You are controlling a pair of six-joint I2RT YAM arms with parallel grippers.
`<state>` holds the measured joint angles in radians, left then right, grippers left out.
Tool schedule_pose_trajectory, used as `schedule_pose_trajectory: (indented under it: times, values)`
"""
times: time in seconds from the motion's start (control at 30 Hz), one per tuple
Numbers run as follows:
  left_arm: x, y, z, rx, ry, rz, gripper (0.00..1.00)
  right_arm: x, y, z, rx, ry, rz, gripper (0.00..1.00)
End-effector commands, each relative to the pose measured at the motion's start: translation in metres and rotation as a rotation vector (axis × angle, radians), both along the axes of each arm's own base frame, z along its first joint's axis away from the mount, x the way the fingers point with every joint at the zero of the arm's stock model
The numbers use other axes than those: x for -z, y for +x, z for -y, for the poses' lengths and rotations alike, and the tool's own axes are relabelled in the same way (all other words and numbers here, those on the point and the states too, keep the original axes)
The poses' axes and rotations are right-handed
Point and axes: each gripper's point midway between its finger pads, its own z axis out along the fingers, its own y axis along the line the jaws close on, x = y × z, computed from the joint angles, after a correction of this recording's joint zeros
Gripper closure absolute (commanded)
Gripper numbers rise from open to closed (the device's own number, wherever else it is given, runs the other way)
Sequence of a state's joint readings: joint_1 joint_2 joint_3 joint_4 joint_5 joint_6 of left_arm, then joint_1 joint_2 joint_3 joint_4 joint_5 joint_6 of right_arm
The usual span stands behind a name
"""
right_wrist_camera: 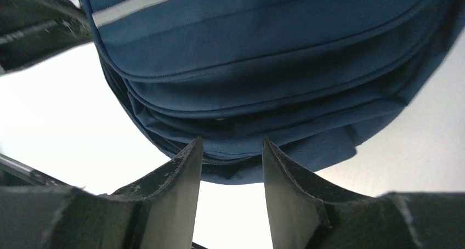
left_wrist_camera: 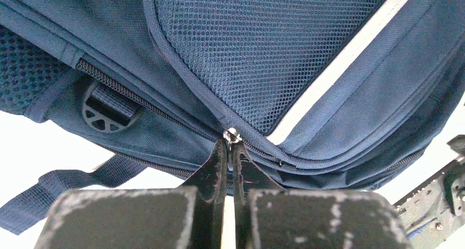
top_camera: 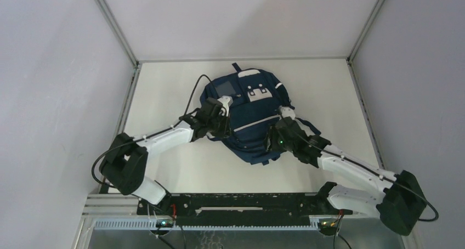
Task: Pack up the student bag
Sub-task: Adjust the student bag at the center of the board.
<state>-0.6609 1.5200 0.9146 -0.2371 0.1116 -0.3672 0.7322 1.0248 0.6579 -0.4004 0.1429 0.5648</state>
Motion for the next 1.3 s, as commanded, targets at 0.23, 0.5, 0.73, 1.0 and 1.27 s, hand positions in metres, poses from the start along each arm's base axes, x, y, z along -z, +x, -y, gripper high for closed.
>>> schedule_pose_trajectory:
  times: [0.23,0.5,0.73,1.0,1.27]
  values:
    - [-0.082,0.012,0.012,-0.018,-0.161,0.159,1.00,-0.024,0.030,-0.028,0.001,-0.011,0.137,0.48]
    - [-0.090,0.008,0.013,-0.009,-0.193,0.180,1.00,0.018,0.021,-0.024,0.023,-0.070,0.008,0.47]
    - [-0.106,0.011,0.006,-0.037,-0.202,0.233,1.00,0.025,0.011,-0.030,0.023,0.092,-0.052,0.36]
    - [-0.103,0.009,0.005,-0.046,-0.208,0.227,1.00,0.004,0.011,-0.020,0.150,0.337,-0.042,0.25]
    - [-0.100,0.007,0.010,-0.030,-0.224,0.210,1.00,0.011,0.015,-0.012,0.185,0.547,-0.085,0.24]
